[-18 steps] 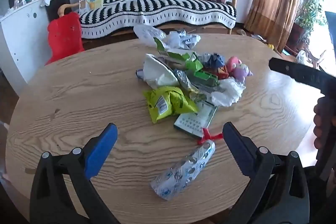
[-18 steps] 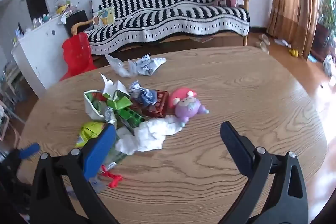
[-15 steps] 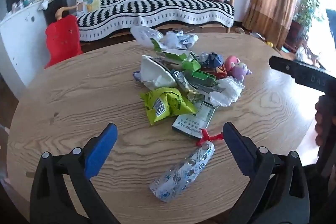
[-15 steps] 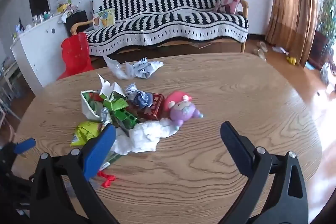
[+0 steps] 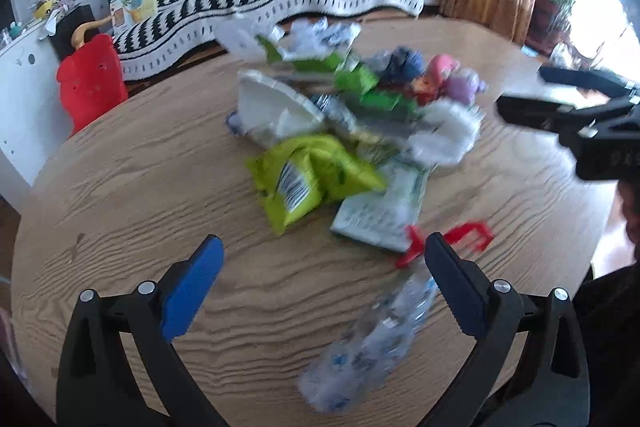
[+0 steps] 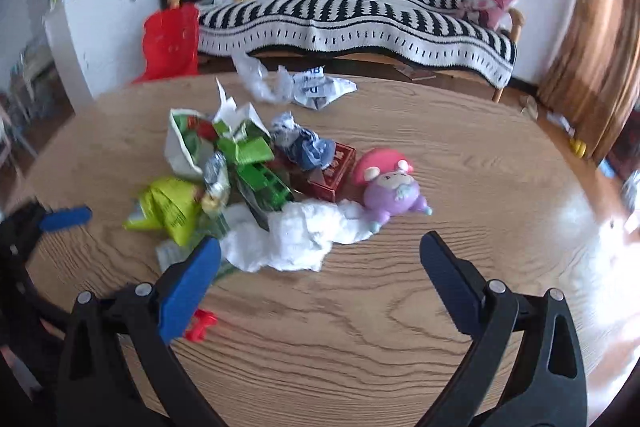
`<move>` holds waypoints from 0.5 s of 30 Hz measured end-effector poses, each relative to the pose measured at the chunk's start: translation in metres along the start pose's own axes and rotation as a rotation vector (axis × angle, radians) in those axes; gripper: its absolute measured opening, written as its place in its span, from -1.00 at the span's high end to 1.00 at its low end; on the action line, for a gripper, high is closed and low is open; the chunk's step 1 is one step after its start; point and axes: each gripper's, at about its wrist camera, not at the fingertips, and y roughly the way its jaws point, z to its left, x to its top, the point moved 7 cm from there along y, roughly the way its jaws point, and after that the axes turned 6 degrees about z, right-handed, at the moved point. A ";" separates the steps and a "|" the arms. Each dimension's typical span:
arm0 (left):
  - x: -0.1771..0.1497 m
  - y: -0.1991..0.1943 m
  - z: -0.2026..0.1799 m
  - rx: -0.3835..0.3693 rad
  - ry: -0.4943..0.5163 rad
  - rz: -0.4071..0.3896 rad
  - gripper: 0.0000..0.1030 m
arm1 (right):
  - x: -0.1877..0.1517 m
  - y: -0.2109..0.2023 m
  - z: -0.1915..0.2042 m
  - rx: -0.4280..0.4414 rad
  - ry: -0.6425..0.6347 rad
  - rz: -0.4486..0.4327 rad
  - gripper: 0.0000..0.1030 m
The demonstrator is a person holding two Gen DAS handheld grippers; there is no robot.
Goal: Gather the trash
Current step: 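Reach the left tool toward the clear plastic bottle while the right tool approaches the white tissue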
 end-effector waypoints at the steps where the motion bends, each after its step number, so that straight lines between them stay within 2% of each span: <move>1: -0.008 0.001 0.001 -0.008 0.014 0.053 -0.90 | -0.002 0.000 -0.002 0.005 0.006 0.016 -0.87; 4: -0.014 -0.007 0.001 0.006 0.056 0.065 -0.90 | 0.001 -0.006 -0.006 0.043 0.051 0.014 -0.87; 6: -0.015 -0.011 0.001 -0.015 0.041 0.049 -0.90 | 0.005 -0.012 -0.005 0.087 0.096 -0.020 -0.87; 8: -0.019 -0.006 0.004 -0.033 0.023 0.081 -0.90 | 0.008 -0.015 -0.002 0.109 0.111 -0.045 -0.87; 12: -0.023 -0.002 0.008 -0.078 -0.004 0.108 -0.90 | 0.002 -0.003 0.002 0.069 0.083 -0.005 -0.87; 15: -0.024 -0.003 0.010 -0.085 -0.015 0.105 -0.90 | 0.007 -0.001 0.003 0.125 0.138 -0.020 -0.87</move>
